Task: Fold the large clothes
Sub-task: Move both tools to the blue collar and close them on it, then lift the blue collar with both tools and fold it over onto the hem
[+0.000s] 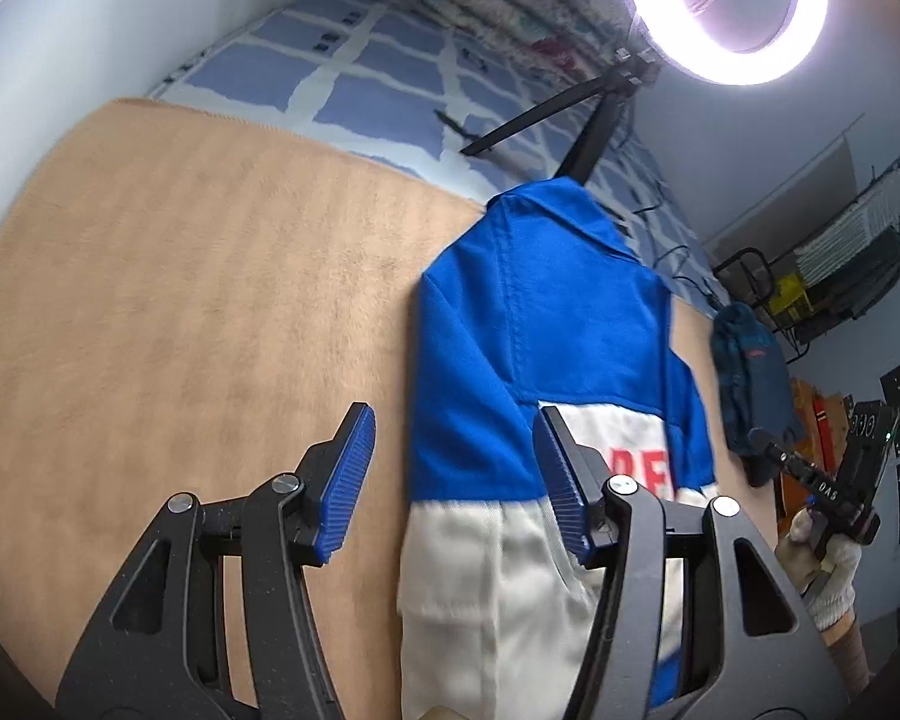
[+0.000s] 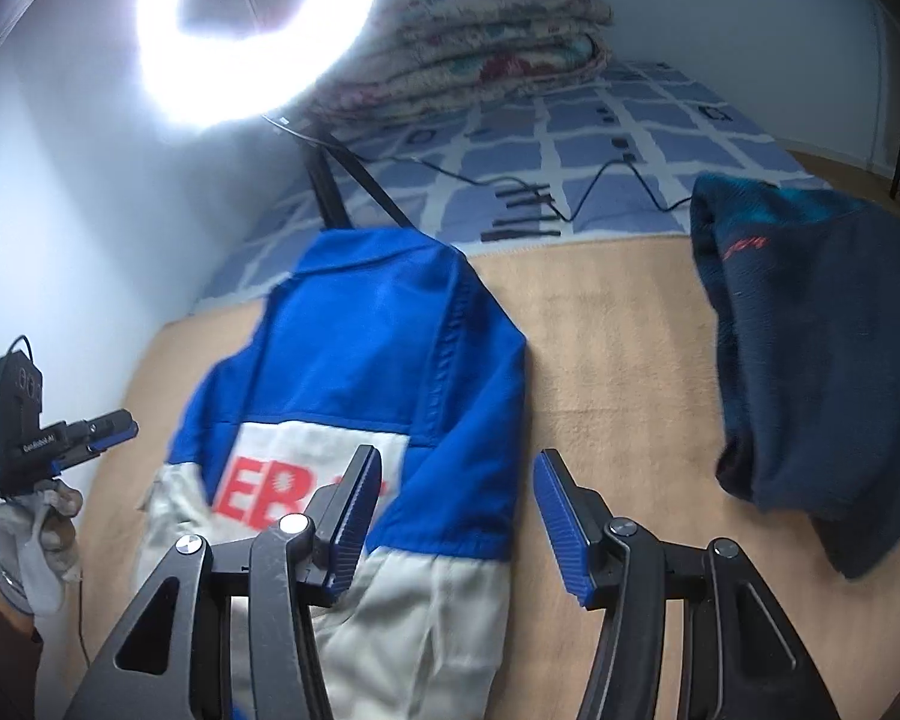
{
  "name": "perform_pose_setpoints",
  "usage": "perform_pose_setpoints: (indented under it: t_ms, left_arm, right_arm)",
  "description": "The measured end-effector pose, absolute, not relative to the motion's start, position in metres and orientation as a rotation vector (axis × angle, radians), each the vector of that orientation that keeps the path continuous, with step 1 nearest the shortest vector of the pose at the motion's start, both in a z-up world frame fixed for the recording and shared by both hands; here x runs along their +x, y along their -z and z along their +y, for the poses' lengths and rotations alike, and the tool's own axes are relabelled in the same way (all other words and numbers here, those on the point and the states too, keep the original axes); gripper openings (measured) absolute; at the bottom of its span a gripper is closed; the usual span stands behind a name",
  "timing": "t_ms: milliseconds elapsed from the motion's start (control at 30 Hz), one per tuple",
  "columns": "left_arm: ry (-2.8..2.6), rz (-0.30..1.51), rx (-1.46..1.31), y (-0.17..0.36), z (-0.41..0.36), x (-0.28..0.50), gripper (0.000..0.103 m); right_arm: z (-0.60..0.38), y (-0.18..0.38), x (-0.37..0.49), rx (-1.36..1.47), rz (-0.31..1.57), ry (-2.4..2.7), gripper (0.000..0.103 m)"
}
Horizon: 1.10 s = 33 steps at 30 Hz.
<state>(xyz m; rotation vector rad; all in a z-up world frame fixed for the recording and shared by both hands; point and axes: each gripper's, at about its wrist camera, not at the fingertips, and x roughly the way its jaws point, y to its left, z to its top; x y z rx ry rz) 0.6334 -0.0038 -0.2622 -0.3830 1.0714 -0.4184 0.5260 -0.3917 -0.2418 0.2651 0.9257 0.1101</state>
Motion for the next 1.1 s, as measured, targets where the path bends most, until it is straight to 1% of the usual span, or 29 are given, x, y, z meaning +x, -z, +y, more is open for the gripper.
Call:
perform_pose_setpoints:
  t_ms: [200,267,333,400,467,667,700,733,767,800,833,867,900,933,967,1000,1100]
  left_arm:
    - [0.414,1.111,-0.436,0.298,-0.013,0.663,0.056]
    - [0.423,1.127,-0.440,0.308,-0.018,0.673,0.056]
    - [0.430,1.122,-0.422,0.312,-0.024,0.680,0.056]
    - [0.442,1.115,-0.383,0.311,-0.033,0.688,0.056]
    - [0.444,1.117,-0.318,0.310,-0.046,0.698,0.056]
    - [0.417,1.053,-0.063,0.311,-0.086,0.698,0.057]
    - [0.411,1.040,-0.037,0.311,-0.090,0.696,0.057]
    - [0.409,1.028,-0.022,0.312,-0.092,0.695,0.057]
    - [0.408,1.019,-0.012,0.313,-0.092,0.694,0.054]
    - [0.407,1.012,-0.011,0.313,-0.092,0.693,0.042]
    - [0.401,1.007,-0.020,0.313,-0.090,0.693,0.034]
    - [0.391,1.003,-0.035,0.314,-0.087,0.692,0.022]
    - [0.386,1.001,-0.049,0.314,-0.086,0.692,0.014]
    - [0.383,0.999,-0.054,0.313,-0.085,0.691,0.011]
    - [0.380,0.997,-0.052,0.313,-0.085,0.689,0.007]
    - [0.377,0.993,-0.036,0.311,-0.087,0.688,0.005]
    - [0.370,0.968,0.006,0.301,-0.095,0.681,0.003]
  right_arm:
    - [-0.391,0.280,0.565,0.237,0.952,-0.075,0.056]
    - [-0.393,0.290,0.575,0.256,0.950,-0.071,0.060]
    - [-0.400,0.302,0.584,0.302,0.956,-0.063,0.061]
    - [-0.406,0.312,0.593,0.340,0.951,-0.059,0.061]
    - [-0.406,0.311,0.601,0.336,0.931,-0.079,0.063]
    - [-0.387,0.310,0.634,0.159,0.970,-0.085,0.062]
    - [-0.383,0.311,0.638,0.134,0.978,-0.088,0.060]
    - [-0.378,0.313,0.640,0.102,0.978,-0.092,0.055]
    - [-0.374,0.313,0.640,0.076,0.973,-0.096,0.045]
    - [-0.371,0.314,0.639,0.062,0.964,-0.103,0.038]
    - [-0.369,0.314,0.637,0.053,0.953,-0.100,0.026]
    - [-0.366,0.314,0.635,0.038,0.946,-0.090,0.016]
    - [-0.363,0.314,0.633,0.011,0.940,-0.081,0.011]
    - [-0.359,0.313,0.632,-0.017,0.937,-0.063,0.004]
    - [-0.355,0.313,0.630,-0.043,0.935,-0.044,0.001]
    - [-0.350,0.311,0.629,-0.078,0.930,-0.022,0.000]
    - [-0.339,0.302,0.621,-0.145,0.898,0.016,0.000]
